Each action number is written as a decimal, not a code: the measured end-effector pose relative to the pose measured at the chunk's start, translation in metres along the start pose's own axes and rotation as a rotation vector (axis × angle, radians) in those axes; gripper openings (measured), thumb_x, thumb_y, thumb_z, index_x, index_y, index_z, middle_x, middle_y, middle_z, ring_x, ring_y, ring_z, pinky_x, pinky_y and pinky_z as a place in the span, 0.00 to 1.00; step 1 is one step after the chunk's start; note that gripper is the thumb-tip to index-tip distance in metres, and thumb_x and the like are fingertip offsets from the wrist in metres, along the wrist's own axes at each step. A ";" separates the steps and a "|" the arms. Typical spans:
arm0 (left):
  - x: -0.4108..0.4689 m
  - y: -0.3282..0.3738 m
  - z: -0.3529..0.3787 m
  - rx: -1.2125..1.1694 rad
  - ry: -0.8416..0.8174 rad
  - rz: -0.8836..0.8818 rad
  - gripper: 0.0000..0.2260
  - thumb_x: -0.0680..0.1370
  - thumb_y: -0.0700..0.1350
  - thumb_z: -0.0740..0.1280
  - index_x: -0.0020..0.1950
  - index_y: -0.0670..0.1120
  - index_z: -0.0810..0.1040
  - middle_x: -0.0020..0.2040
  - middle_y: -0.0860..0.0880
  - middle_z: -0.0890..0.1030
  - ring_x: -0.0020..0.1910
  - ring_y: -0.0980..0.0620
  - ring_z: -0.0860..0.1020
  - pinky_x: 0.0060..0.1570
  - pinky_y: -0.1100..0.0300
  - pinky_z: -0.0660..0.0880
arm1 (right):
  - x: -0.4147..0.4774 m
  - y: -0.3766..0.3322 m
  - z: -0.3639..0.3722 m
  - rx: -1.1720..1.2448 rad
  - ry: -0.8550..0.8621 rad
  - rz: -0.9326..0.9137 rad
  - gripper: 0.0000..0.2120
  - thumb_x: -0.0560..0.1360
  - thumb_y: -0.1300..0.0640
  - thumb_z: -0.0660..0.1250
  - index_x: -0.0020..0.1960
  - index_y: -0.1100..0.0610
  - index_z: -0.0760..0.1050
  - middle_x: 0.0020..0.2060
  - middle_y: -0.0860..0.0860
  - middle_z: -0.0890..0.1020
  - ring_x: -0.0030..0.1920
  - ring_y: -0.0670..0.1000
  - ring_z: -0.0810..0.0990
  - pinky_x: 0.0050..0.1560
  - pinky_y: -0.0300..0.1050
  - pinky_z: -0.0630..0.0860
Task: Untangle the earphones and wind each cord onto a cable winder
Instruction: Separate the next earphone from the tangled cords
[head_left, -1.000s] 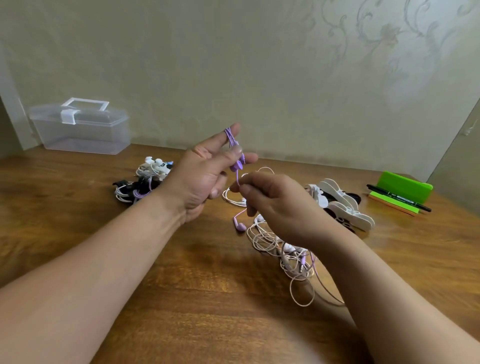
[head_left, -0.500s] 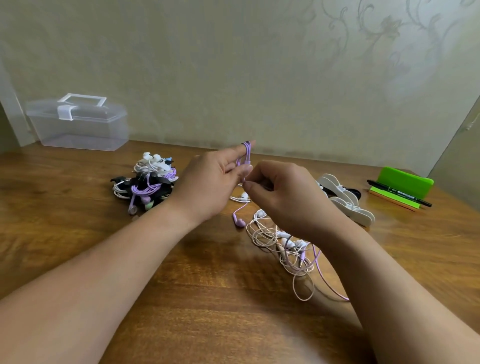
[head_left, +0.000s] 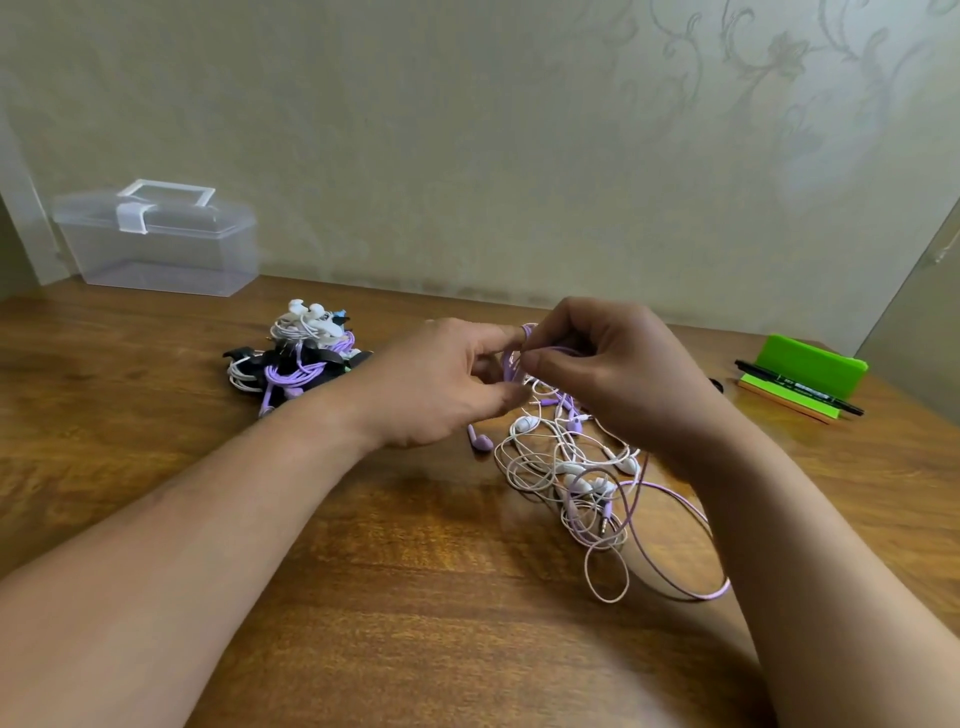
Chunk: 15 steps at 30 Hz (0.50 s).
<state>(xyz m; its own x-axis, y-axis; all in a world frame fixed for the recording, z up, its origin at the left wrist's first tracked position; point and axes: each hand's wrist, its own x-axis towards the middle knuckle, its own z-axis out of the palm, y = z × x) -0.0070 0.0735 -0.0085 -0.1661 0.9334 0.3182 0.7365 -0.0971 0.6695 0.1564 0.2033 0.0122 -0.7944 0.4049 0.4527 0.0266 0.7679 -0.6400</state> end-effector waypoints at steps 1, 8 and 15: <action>0.000 -0.001 0.000 0.009 -0.009 -0.010 0.17 0.80 0.47 0.72 0.68 0.61 0.79 0.52 0.53 0.87 0.53 0.53 0.85 0.58 0.44 0.80 | 0.000 0.001 0.000 0.002 0.001 0.004 0.02 0.77 0.57 0.76 0.48 0.52 0.85 0.40 0.53 0.87 0.43 0.62 0.83 0.43 0.65 0.79; -0.002 -0.005 0.001 0.023 -0.086 -0.050 0.09 0.81 0.43 0.71 0.60 0.53 0.83 0.50 0.51 0.87 0.46 0.51 0.86 0.54 0.44 0.81 | 0.002 0.002 0.000 0.007 -0.047 0.007 0.03 0.76 0.58 0.77 0.50 0.54 0.85 0.43 0.48 0.88 0.46 0.49 0.87 0.51 0.60 0.82; -0.003 0.001 -0.002 -0.276 -0.172 -0.057 0.19 0.81 0.34 0.69 0.69 0.49 0.79 0.58 0.48 0.86 0.56 0.53 0.84 0.58 0.48 0.82 | 0.003 0.006 -0.007 0.130 -0.005 0.014 0.03 0.78 0.57 0.76 0.49 0.55 0.84 0.42 0.53 0.88 0.43 0.58 0.85 0.45 0.60 0.80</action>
<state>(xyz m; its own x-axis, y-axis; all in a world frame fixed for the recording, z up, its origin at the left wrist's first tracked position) -0.0069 0.0700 -0.0075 -0.0716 0.9824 0.1728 0.5199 -0.1111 0.8470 0.1582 0.2124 0.0144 -0.7973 0.4127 0.4404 -0.0410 0.6909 -0.7218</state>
